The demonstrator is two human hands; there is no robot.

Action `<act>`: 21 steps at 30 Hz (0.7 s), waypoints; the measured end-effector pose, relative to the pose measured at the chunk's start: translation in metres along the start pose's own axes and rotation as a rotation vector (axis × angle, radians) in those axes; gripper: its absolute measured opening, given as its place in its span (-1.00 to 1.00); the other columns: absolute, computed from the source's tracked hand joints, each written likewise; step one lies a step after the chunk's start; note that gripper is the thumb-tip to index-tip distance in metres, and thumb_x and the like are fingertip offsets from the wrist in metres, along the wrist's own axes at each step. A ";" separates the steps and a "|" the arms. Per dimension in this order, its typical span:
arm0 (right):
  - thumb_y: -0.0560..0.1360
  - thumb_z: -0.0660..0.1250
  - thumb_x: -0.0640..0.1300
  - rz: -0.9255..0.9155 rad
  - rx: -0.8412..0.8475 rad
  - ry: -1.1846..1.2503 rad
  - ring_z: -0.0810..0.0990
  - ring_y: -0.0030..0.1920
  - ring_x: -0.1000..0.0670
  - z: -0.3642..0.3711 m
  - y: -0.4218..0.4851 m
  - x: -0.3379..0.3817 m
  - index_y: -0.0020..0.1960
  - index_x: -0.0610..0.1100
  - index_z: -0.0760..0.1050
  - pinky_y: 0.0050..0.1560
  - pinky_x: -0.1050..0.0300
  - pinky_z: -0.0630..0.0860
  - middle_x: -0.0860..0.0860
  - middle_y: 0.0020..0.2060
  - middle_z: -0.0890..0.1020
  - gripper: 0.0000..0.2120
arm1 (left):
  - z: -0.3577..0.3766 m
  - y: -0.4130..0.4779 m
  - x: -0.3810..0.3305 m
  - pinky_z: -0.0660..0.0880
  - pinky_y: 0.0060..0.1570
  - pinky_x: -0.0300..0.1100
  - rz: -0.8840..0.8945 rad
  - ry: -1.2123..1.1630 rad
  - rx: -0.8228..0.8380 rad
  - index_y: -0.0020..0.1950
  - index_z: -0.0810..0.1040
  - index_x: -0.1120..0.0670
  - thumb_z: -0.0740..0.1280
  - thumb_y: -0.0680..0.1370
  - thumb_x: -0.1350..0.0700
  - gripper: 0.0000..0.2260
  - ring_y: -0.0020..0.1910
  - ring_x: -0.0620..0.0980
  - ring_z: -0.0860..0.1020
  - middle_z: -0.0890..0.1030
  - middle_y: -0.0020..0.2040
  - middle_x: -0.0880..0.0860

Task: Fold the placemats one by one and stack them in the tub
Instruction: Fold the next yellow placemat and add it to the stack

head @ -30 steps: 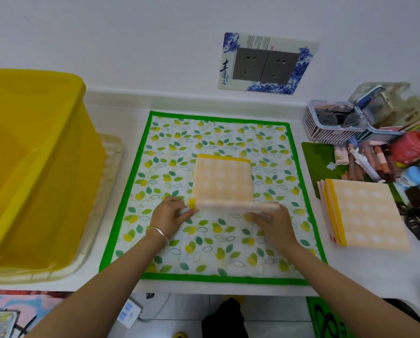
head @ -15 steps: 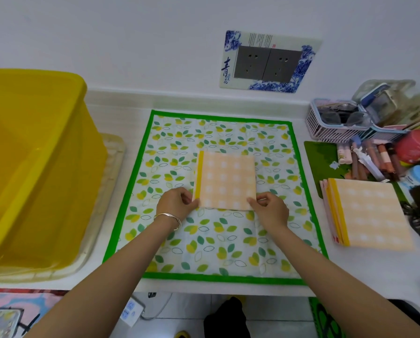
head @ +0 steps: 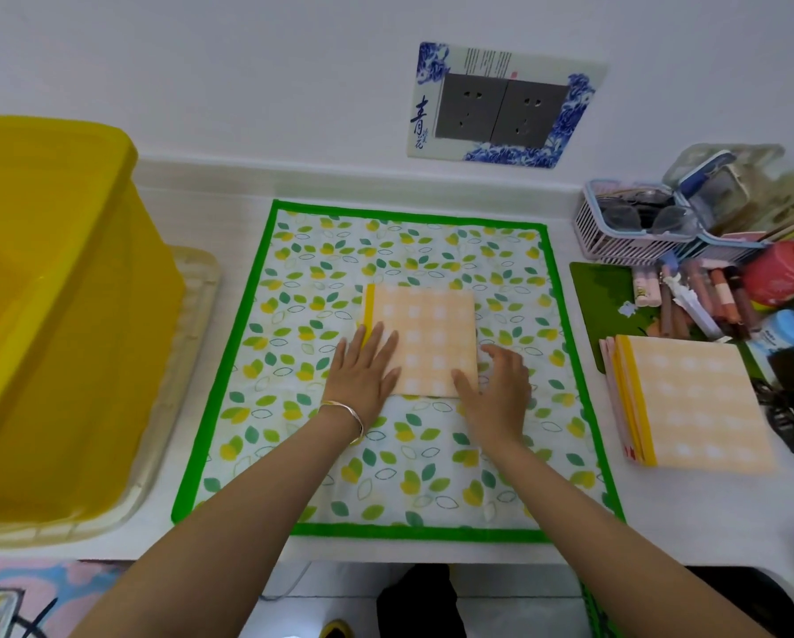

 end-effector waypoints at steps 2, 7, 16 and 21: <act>0.53 0.28 -0.04 -0.198 0.019 -0.061 0.28 0.36 -0.05 0.011 -0.004 0.020 0.35 -0.13 0.36 0.41 -0.04 0.15 -0.06 0.36 0.38 -0.58 | 0.001 0.000 0.001 -0.32 0.41 -0.06 -0.001 -0.017 -0.004 0.51 -0.21 -0.07 -0.71 0.27 -0.27 -0.13 0.50 0.02 -0.26 -0.32 0.45 -0.07; 0.64 -0.03 -0.12 -0.329 0.218 -0.209 -0.06 0.53 0.02 0.060 0.001 0.066 0.52 -0.16 0.06 0.49 0.06 -0.23 -0.03 0.53 0.02 -0.54 | -0.003 -0.001 0.000 -0.35 0.40 -0.09 -0.018 -0.046 -0.031 0.51 -0.19 -0.02 -0.62 0.37 -0.23 -0.24 0.46 -0.06 -0.30 -0.25 0.49 -0.07; 0.45 -0.46 0.07 -0.342 0.270 -0.393 -0.13 0.53 0.02 0.086 0.007 0.057 0.54 -0.10 -0.04 0.47 0.06 -0.29 0.01 0.53 -0.04 -0.28 | -0.002 0.000 0.000 -0.36 0.41 -0.11 -0.052 -0.041 -0.025 0.43 -0.33 -0.05 -0.63 0.36 -0.16 -0.36 0.48 -0.08 -0.30 -0.27 0.50 -0.07; 0.57 -0.13 0.03 -0.398 0.229 -0.416 0.14 0.49 -0.06 0.071 0.013 0.040 0.49 -0.06 0.22 0.46 0.00 -0.10 -0.04 0.48 0.23 -0.47 | 0.002 0.001 0.003 -0.37 0.39 -0.16 -0.023 -0.112 -0.083 0.49 -0.17 -0.04 -0.64 0.35 -0.25 -0.23 0.44 -0.11 -0.27 -0.20 0.47 -0.11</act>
Point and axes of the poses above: each hand's wrist, its own y-axis towards the middle knuckle, its own z-axis out of the palm, x = y × z, the point moved 4 cm from there along y, towards the middle knuckle
